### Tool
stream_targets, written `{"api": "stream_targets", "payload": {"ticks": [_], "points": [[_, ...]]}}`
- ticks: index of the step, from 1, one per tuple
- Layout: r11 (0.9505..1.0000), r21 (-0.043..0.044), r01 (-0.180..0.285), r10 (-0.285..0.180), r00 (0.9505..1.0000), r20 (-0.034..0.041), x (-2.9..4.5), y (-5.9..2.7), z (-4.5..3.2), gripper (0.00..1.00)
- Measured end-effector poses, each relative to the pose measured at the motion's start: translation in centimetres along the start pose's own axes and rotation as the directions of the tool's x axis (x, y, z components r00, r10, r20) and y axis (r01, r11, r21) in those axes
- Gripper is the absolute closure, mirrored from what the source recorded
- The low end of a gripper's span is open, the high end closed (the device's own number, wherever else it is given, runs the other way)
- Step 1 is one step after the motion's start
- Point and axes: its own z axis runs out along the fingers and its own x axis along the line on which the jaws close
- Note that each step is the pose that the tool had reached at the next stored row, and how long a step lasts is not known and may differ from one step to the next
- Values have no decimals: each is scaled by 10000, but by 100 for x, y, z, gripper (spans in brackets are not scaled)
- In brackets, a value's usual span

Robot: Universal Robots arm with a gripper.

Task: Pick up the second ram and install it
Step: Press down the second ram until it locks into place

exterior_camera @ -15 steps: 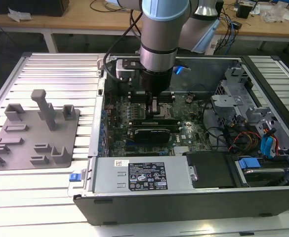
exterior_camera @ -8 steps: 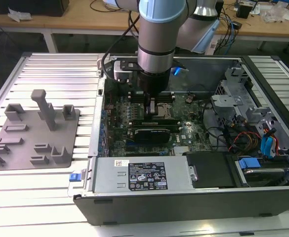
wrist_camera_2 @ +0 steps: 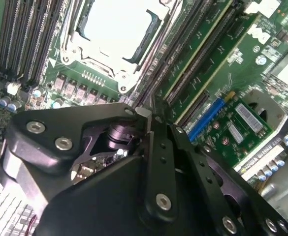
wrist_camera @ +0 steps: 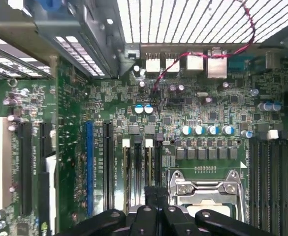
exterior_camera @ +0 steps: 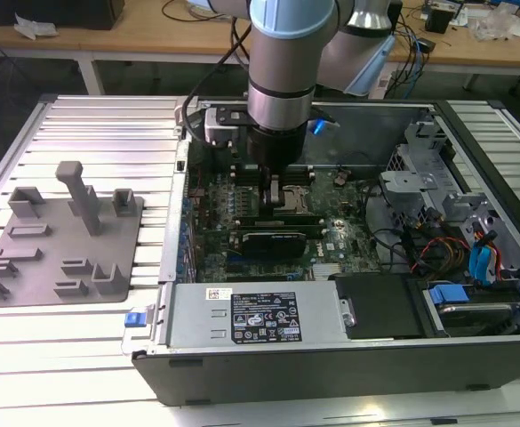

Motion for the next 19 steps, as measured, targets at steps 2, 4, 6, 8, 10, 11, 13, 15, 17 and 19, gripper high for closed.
{"api": "stream_targets", "payload": {"ticks": [2,4,6,8,10,11,13,15,17,19], "points": [[10000,0,0,0,10000,0,1,2,-130,92],[10000,-1,-3,3,10000,0,0,-38,-136,92],[10000,-7,-8,8,10000,1,0,-96,-136,92],[10000,-20,-13,13,10000,0,-1,-213,-138,92],[10000,-31,-14,14,10000,0,-1,-313,-140,92],[10000,-31,-15,15,10000,5,1,-314,-140,92],[10000,-32,-14,14,10000,21,29,-314,-140,92],[10000,-32,-15,15,10000,21,31,-314,-140,92],[10000,-32,-15,15,10000,21,33,-314,-140,92],[10000,-32,-14,14,10000,22,33,-314,-139,92]]}}
